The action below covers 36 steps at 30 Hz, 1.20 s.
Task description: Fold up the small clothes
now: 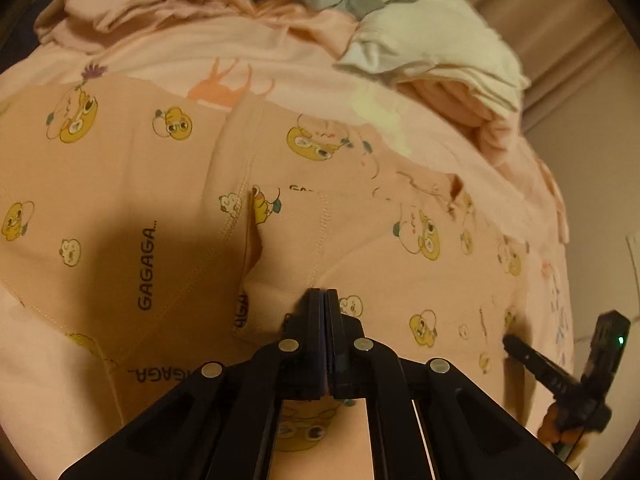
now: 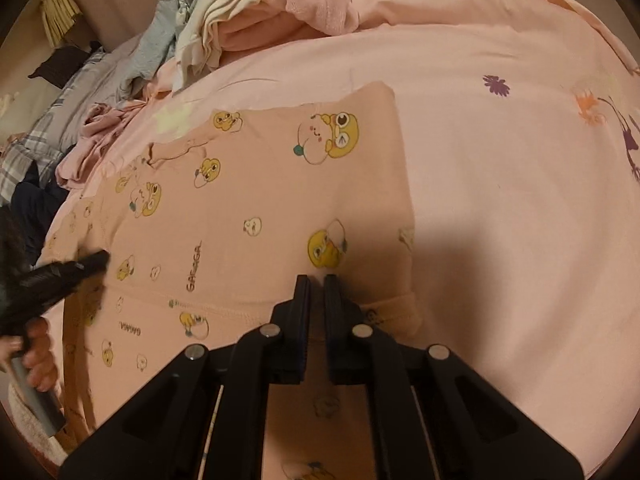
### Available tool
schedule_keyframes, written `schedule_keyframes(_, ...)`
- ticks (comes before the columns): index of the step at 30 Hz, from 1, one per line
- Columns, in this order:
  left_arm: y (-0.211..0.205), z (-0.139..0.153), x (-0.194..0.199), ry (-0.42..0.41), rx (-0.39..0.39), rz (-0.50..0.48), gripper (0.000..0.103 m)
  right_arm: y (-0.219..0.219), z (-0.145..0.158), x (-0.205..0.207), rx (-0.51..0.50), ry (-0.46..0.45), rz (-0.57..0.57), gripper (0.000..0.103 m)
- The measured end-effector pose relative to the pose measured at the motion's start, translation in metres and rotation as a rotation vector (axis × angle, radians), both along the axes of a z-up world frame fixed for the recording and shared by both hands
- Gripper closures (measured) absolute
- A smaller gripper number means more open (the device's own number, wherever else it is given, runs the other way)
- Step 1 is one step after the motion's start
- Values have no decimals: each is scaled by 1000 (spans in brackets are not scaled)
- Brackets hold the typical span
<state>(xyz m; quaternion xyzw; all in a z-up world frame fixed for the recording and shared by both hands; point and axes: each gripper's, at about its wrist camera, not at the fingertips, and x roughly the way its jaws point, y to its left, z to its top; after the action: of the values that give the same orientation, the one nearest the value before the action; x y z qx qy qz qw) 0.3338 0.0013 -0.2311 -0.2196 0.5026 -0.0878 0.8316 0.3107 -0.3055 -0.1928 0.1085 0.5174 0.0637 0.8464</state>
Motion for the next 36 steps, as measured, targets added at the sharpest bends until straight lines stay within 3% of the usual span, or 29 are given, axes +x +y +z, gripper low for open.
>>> schedule_keyframes(3,8,1,-3,13,-43,18,99,-4,0,-8,-18,-5,16,103)
schedule_keyframes(7,23,25,-19,-18,96,46,99,-11,4,-17,-19,10,2,103)
schedule_keyframes(9,44,46,-34,-45,125,85,97,-15,11,-25,-5,28,-10,94)
schedule_keyframes(11,83,69,-50,-78,119,146,95,-19,23,-34,0,16,-16,93)
schedule_keyframes(12,98,76,-54,-83,104,173,91,-20,28,-37,-2,2,-15,93)
schedule_keyframes(14,140,85,-61,-76,64,242,43,-24,44,-48,-14,-50,-21,89)
schedule_keyframes(15,165,86,-65,-73,39,295,36,-26,50,-52,-17,-70,-30,83)
schedule_keyframes(16,190,85,-70,-73,6,358,35,-28,57,-58,-16,-93,-42,79)
schedule_keyframes(18,228,79,-81,-78,-86,434,35,-31,64,-67,-8,-114,-56,69)
schedule_keyframes(20,261,67,-89,-90,-200,483,35,-32,65,-75,-15,-128,-72,69)
schedule_keyframes(22,285,50,-91,-66,-264,525,35,-31,61,-79,-20,-123,-81,69)
schedule_keyframes(25,306,25,-86,-32,-258,572,36,-32,53,-86,3,-93,-100,69)
schedule_keyframes(30,332,6,-71,-86,-335,613,54,-27,47,-102,6,-57,-124,69)
schedule_keyframes(32,337,2,-59,-75,-321,621,78,-27,52,-108,-5,-61,-141,69)
schedule_keyframes(34,342,2,-52,-58,-244,646,94,-25,60,-113,-20,-70,-153,69)
schedule_keyframes(36,336,8,-49,-88,-194,646,96,-24,67,-116,-47,-88,-161,69)
